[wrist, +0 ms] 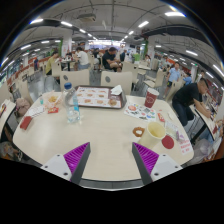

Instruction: Pour water

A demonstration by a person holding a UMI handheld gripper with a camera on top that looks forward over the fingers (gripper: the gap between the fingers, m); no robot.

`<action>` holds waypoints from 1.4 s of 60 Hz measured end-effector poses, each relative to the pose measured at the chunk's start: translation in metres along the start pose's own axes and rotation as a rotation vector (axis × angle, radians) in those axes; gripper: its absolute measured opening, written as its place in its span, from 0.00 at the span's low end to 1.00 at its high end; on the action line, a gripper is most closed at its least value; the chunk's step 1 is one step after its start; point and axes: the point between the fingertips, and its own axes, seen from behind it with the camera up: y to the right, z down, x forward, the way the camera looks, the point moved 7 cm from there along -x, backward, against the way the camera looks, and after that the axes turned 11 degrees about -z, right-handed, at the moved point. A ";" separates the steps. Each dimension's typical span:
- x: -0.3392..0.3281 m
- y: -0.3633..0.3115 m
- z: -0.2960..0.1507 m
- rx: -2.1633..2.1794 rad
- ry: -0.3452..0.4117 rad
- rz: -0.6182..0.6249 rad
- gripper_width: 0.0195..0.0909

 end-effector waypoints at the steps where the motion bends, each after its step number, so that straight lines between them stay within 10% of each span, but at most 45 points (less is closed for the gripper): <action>1: 0.000 -0.001 0.000 -0.001 -0.001 0.000 0.92; 23: 0.037 -0.084 0.011 0.008 -0.031 -0.071 0.92; 42: 0.153 -0.157 -0.082 0.050 0.219 -0.130 0.92; 57: 0.249 -0.152 -0.121 0.044 0.270 -0.062 0.91; 65: 0.273 -0.143 -0.122 0.059 0.274 -0.012 0.56; 84: 0.262 -0.139 -0.121 0.003 0.245 -0.013 0.25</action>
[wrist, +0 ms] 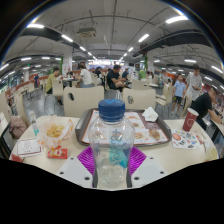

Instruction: Pour water

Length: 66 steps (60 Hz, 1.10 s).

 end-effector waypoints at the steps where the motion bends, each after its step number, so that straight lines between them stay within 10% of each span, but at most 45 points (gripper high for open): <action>1: -0.003 0.000 -0.001 -0.001 0.000 -0.001 0.25; 28: -0.151 0.095 -0.095 0.799 0.225 -0.380 0.25; 66: -0.182 0.241 -0.017 1.961 0.271 -0.601 0.25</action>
